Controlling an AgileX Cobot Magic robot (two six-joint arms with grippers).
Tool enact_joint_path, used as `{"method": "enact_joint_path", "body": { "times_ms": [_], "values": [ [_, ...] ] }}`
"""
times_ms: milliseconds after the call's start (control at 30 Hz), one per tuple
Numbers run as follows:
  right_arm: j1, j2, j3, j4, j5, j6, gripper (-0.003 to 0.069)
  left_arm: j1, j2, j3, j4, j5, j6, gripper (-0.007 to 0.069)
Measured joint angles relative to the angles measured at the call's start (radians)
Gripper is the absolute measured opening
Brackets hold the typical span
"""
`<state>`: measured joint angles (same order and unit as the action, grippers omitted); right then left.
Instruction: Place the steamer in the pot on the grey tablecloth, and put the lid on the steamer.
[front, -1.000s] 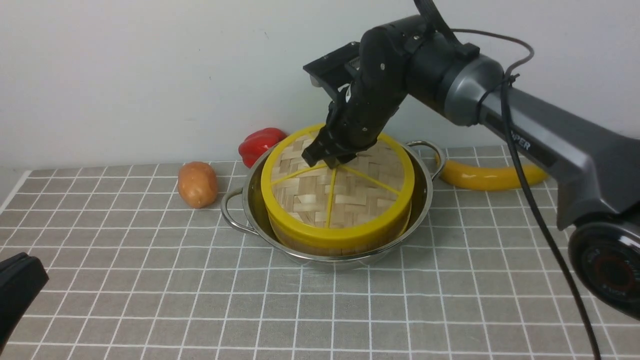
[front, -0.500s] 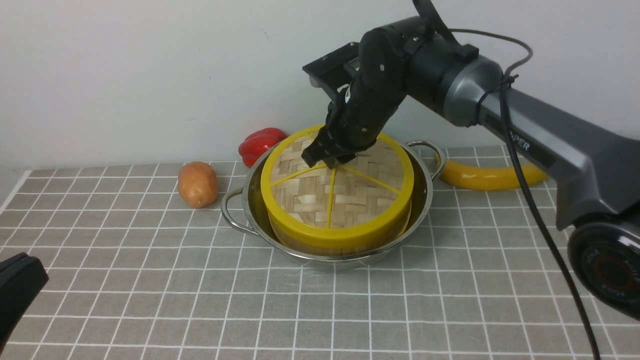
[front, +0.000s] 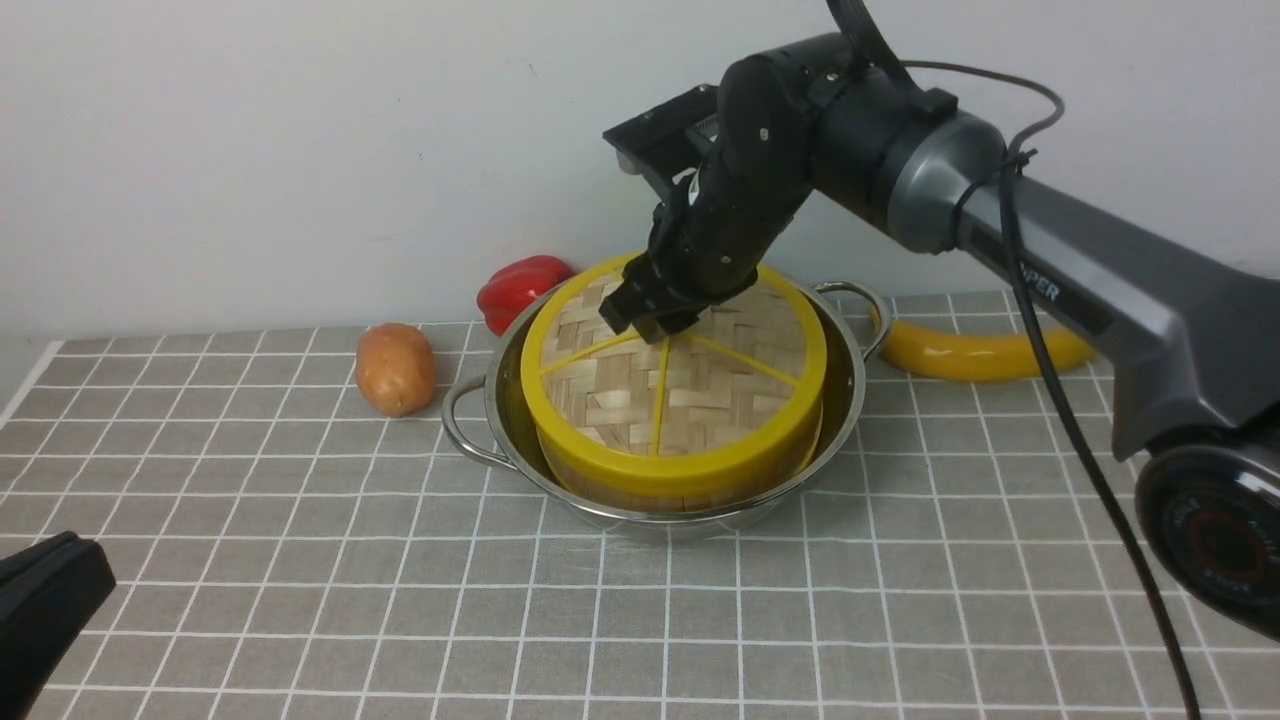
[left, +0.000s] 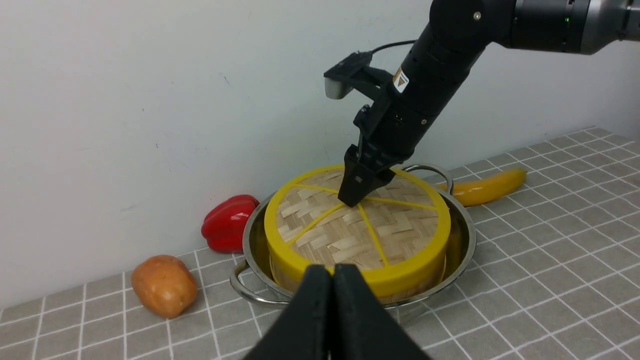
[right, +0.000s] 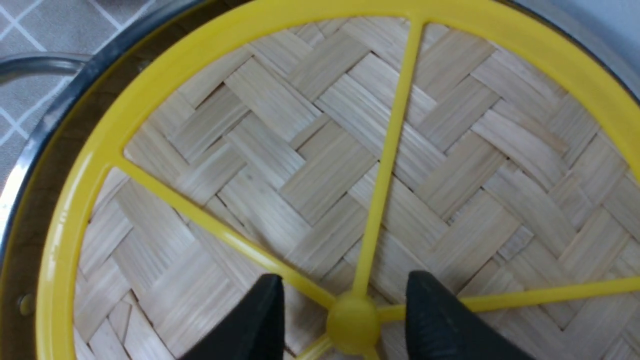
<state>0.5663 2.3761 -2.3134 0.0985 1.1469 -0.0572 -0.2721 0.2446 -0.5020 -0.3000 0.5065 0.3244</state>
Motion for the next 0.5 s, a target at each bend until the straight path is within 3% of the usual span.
{"method": "enact_joint_path", "body": {
  "times_ms": [200, 333, 500],
  "values": [
    [0.000, -0.009, 0.000, -0.016, 0.006, 0.000, 0.0466, 0.000, 0.000, 0.000, 0.000, -0.002, 0.003, -0.0008],
    [0.000, -0.035, 0.000, -0.023, 0.028, 0.000, 0.0476, 0.000, 0.000, 0.000, 0.008, -0.012, 0.017, -0.0001],
    [0.000, -0.176, 0.000, -0.049, 0.079, 0.000, 0.0477, 0.000, 0.000, 0.000, 0.130, -0.069, 0.028, 0.0001]
  ]
}}
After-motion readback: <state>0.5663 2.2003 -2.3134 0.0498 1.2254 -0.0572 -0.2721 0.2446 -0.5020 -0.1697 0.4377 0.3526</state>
